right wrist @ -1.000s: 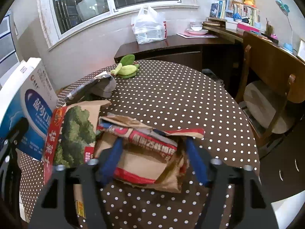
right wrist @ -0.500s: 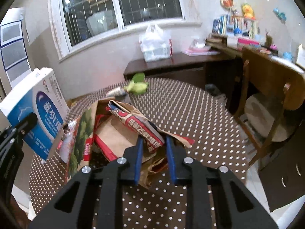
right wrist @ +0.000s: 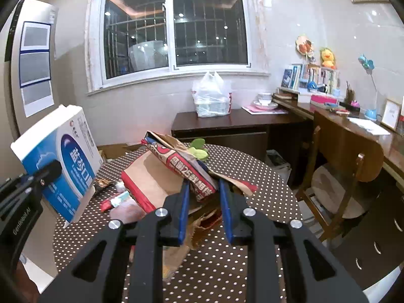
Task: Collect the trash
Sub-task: 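Hold the box in the left tool while the right tool grasps the brown paper bag, then drop the paper bag from the right tool and the box from the left tool into the bin, then return to the table and grasp the white plastic bag with the left tool, then grasp the red-printed cardboard packet with the right tool and lift toward the bin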
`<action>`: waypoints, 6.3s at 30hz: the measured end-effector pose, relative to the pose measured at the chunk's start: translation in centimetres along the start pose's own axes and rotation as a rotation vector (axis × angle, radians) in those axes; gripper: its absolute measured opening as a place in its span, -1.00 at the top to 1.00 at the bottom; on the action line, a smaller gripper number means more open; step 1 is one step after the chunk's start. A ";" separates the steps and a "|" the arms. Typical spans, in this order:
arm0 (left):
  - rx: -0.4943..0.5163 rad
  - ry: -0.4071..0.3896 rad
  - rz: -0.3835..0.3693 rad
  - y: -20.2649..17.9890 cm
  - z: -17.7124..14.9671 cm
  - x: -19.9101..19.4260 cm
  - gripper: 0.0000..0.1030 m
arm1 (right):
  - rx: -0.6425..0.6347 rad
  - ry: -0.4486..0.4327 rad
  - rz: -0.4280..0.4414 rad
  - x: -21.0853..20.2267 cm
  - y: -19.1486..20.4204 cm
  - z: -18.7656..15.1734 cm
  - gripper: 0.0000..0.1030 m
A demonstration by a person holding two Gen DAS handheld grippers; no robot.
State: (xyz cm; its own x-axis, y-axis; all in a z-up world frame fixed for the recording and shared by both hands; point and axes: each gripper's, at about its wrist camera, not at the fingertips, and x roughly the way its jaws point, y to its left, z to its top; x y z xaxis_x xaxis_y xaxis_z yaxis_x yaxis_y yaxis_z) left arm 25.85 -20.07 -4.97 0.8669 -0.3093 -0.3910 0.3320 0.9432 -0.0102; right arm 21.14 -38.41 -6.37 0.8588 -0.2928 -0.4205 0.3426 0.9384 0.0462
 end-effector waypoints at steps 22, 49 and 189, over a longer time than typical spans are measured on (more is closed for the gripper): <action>-0.286 -0.004 0.179 21.3 -7.0 -9.1 0.89 | -0.278 0.097 0.456 -3.0 24.7 -5.4 0.56; -0.608 0.349 0.591 43.5 -25.0 -6.0 0.89 | -0.537 0.406 0.742 3.3 51.5 -22.2 0.07; -0.037 0.194 -0.036 2.1 -4.1 7.1 0.47 | 0.090 0.171 0.320 4.6 4.1 -3.4 0.89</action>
State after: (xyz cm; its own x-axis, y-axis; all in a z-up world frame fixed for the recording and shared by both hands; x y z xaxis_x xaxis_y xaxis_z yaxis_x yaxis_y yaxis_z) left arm 31.11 -19.83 -11.57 0.7657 -0.3173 -0.5595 0.3443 0.9369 -0.0602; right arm 25.15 -35.32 -11.21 0.8542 0.0548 -0.5170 0.1059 0.9552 0.2762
